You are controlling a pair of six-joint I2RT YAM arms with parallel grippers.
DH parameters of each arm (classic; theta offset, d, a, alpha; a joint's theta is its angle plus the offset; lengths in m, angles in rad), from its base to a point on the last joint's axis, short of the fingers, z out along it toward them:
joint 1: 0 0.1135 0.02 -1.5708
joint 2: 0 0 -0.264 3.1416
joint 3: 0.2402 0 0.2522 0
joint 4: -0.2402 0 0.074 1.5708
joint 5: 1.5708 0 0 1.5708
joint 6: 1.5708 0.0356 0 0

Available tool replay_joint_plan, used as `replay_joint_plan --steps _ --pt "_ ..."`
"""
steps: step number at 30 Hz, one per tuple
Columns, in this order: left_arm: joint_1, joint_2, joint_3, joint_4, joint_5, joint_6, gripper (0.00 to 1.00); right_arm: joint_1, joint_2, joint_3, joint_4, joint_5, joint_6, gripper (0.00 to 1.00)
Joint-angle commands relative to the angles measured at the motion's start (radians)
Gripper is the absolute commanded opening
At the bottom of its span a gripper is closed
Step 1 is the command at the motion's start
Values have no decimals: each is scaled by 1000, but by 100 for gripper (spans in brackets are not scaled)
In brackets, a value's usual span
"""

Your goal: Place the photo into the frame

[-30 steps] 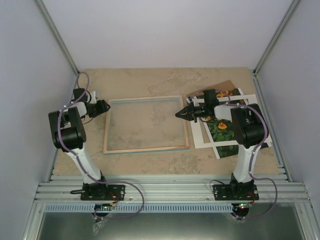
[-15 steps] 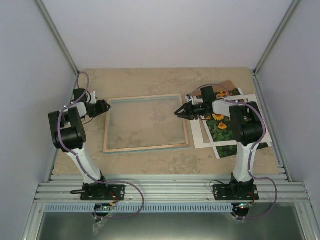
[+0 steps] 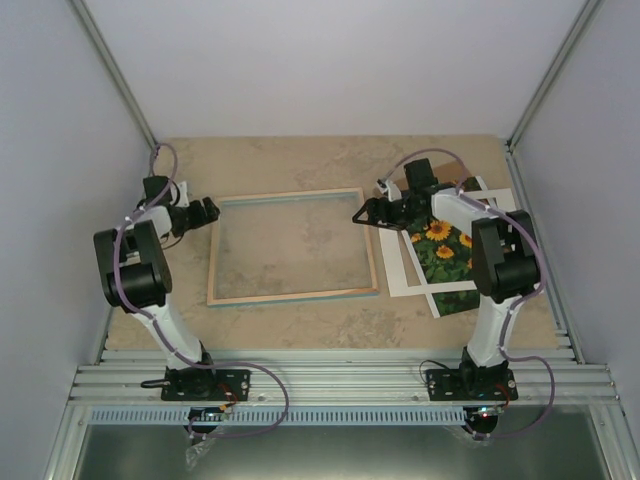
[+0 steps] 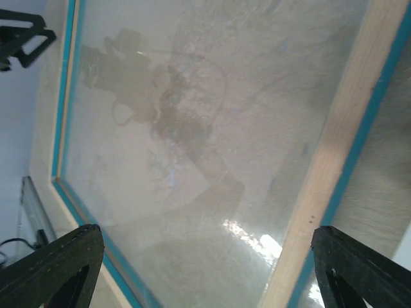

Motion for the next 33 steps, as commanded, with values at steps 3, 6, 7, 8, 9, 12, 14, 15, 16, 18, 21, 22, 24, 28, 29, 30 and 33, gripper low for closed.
replay_joint_plan --steps 3,6,7,8,9,12,14,15,16,18,21,22,24,28,29,30,33 --pt "12 -117 42 -20 -90 66 99 0 -60 41 -77 59 -245 83" --pt "12 -155 61 -45 -76 82 99 36 -53 71 -76 50 -371 80" --pt "12 -162 66 -54 -70 88 99 52 -42 82 -83 55 -400 78" --pt "12 -169 69 -62 -69 90 99 66 -28 93 -95 55 -426 76" --pt "12 -175 70 -68 -73 92 99 81 -12 105 -112 57 -447 72" --pt "12 -201 49 -62 -92 100 99 122 20 112 -142 104 -498 61" --pt "12 -220 24 -54 -107 102 99 144 36 101 -136 174 -509 58" --pt "12 -228 16 -48 -114 100 99 150 48 95 -133 199 -505 57" --pt "12 -236 0 -41 -119 98 99 154 63 90 -128 219 -494 57" --pt "12 -250 -19 -32 -127 94 99 159 101 74 -116 240 -466 57" --pt "12 -263 -41 -21 -143 91 99 169 145 66 -101 249 -442 58" --pt "12 -266 -44 -20 -148 91 99 170 155 69 -104 241 -436 58" --pt "12 -270 -47 -26 -156 94 99 170 159 84 -119 209 -433 60" --pt "12 -285 -54 -31 -175 106 99 169 94 117 -157 144 -487 62" --pt "12 -289 -58 -28 -176 120 99 169 72 119 -168 143 -510 62" --pt "12 -295 -61 -28 -173 136 99 168 52 126 -191 142 -544 62" --pt "12 -308 -62 -34 -154 161 100 165 5 129 -288 178 -694 61"
